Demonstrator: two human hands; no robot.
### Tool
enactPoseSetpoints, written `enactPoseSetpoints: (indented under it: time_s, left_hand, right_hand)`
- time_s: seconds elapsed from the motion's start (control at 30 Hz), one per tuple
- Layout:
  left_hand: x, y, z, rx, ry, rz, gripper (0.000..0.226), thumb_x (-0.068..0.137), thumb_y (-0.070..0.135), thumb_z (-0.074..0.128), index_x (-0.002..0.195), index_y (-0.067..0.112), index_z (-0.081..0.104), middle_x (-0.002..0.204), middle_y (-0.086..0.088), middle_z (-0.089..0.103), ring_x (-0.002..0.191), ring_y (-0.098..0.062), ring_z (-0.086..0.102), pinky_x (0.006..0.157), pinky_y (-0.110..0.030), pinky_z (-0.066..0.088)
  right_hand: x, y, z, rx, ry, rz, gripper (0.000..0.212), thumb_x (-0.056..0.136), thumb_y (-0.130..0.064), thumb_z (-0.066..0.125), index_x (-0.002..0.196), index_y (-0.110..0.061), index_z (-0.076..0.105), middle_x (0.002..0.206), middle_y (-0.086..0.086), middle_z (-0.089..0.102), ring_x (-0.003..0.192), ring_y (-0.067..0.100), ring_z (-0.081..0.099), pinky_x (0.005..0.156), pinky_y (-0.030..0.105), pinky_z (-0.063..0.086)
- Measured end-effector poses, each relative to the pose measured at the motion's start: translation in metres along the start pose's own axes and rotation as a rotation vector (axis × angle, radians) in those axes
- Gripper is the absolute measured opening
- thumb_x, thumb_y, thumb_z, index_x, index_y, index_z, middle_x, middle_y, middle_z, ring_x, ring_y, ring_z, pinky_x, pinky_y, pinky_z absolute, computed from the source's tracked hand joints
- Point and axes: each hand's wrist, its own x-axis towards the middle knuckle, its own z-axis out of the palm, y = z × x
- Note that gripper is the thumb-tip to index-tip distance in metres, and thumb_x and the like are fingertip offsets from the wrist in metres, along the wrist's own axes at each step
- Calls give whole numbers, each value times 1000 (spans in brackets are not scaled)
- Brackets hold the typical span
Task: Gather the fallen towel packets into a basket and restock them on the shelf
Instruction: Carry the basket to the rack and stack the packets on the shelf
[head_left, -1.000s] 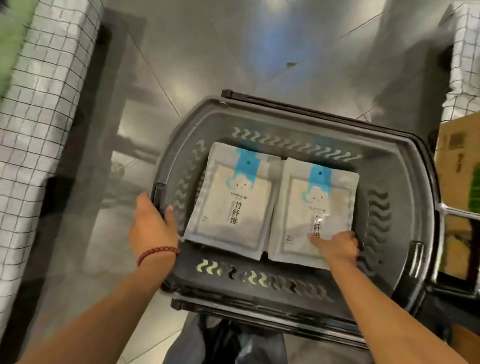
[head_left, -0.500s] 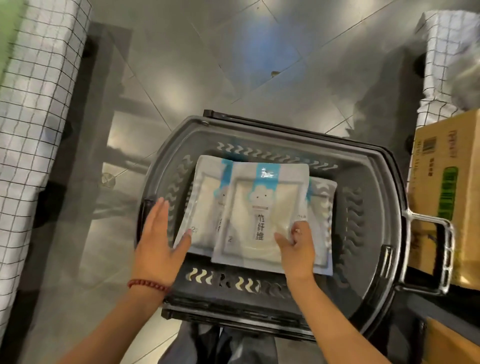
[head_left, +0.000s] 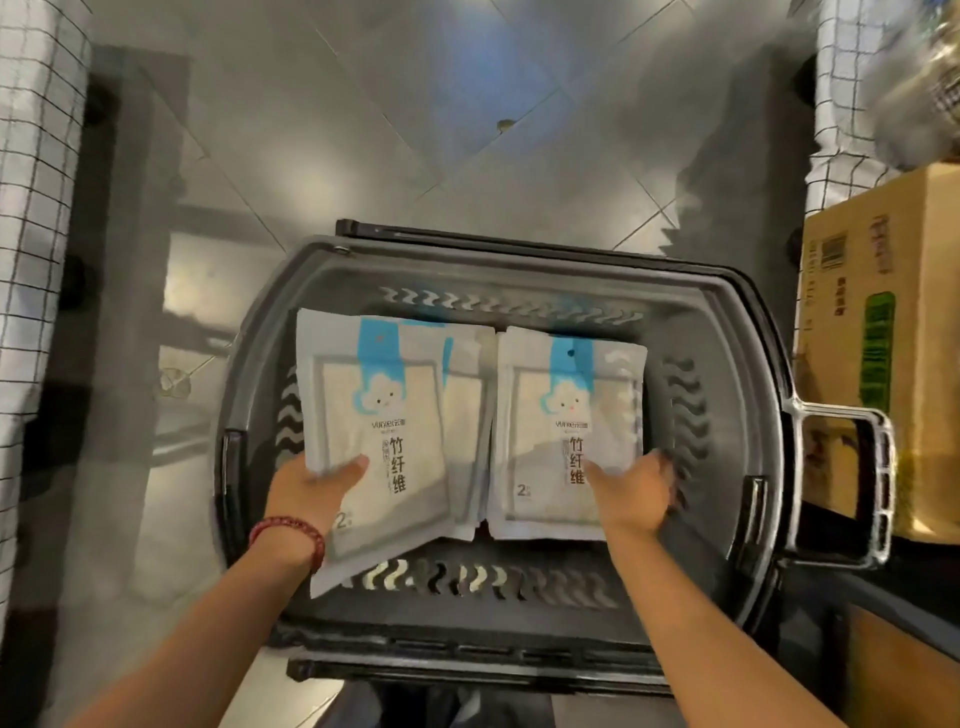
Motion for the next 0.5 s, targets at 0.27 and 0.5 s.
enactPoseSetpoints:
  time_s: [0.27,0.5]
  left_hand:
    - [9,-7,6,-38,-3,-34,27,83,7,68,110,6,64,83,1,63,72,-8,58,66,-23,44]
    - [7,2,5,7,-20,-10,29,84,9,67,112,5,64,82,3,64,72,-8,58,58,-19,42]
  right_hand:
    - [-12,24,19,-70,-90,-25,89,69,-25,82,136,3,32,143,20,33,132,34,31,103,49,39]
    - [-17,3,12,79,-16,-101,17,87,-5,60,98,-6,47,99,12,55,90,27,53,73,36,45]
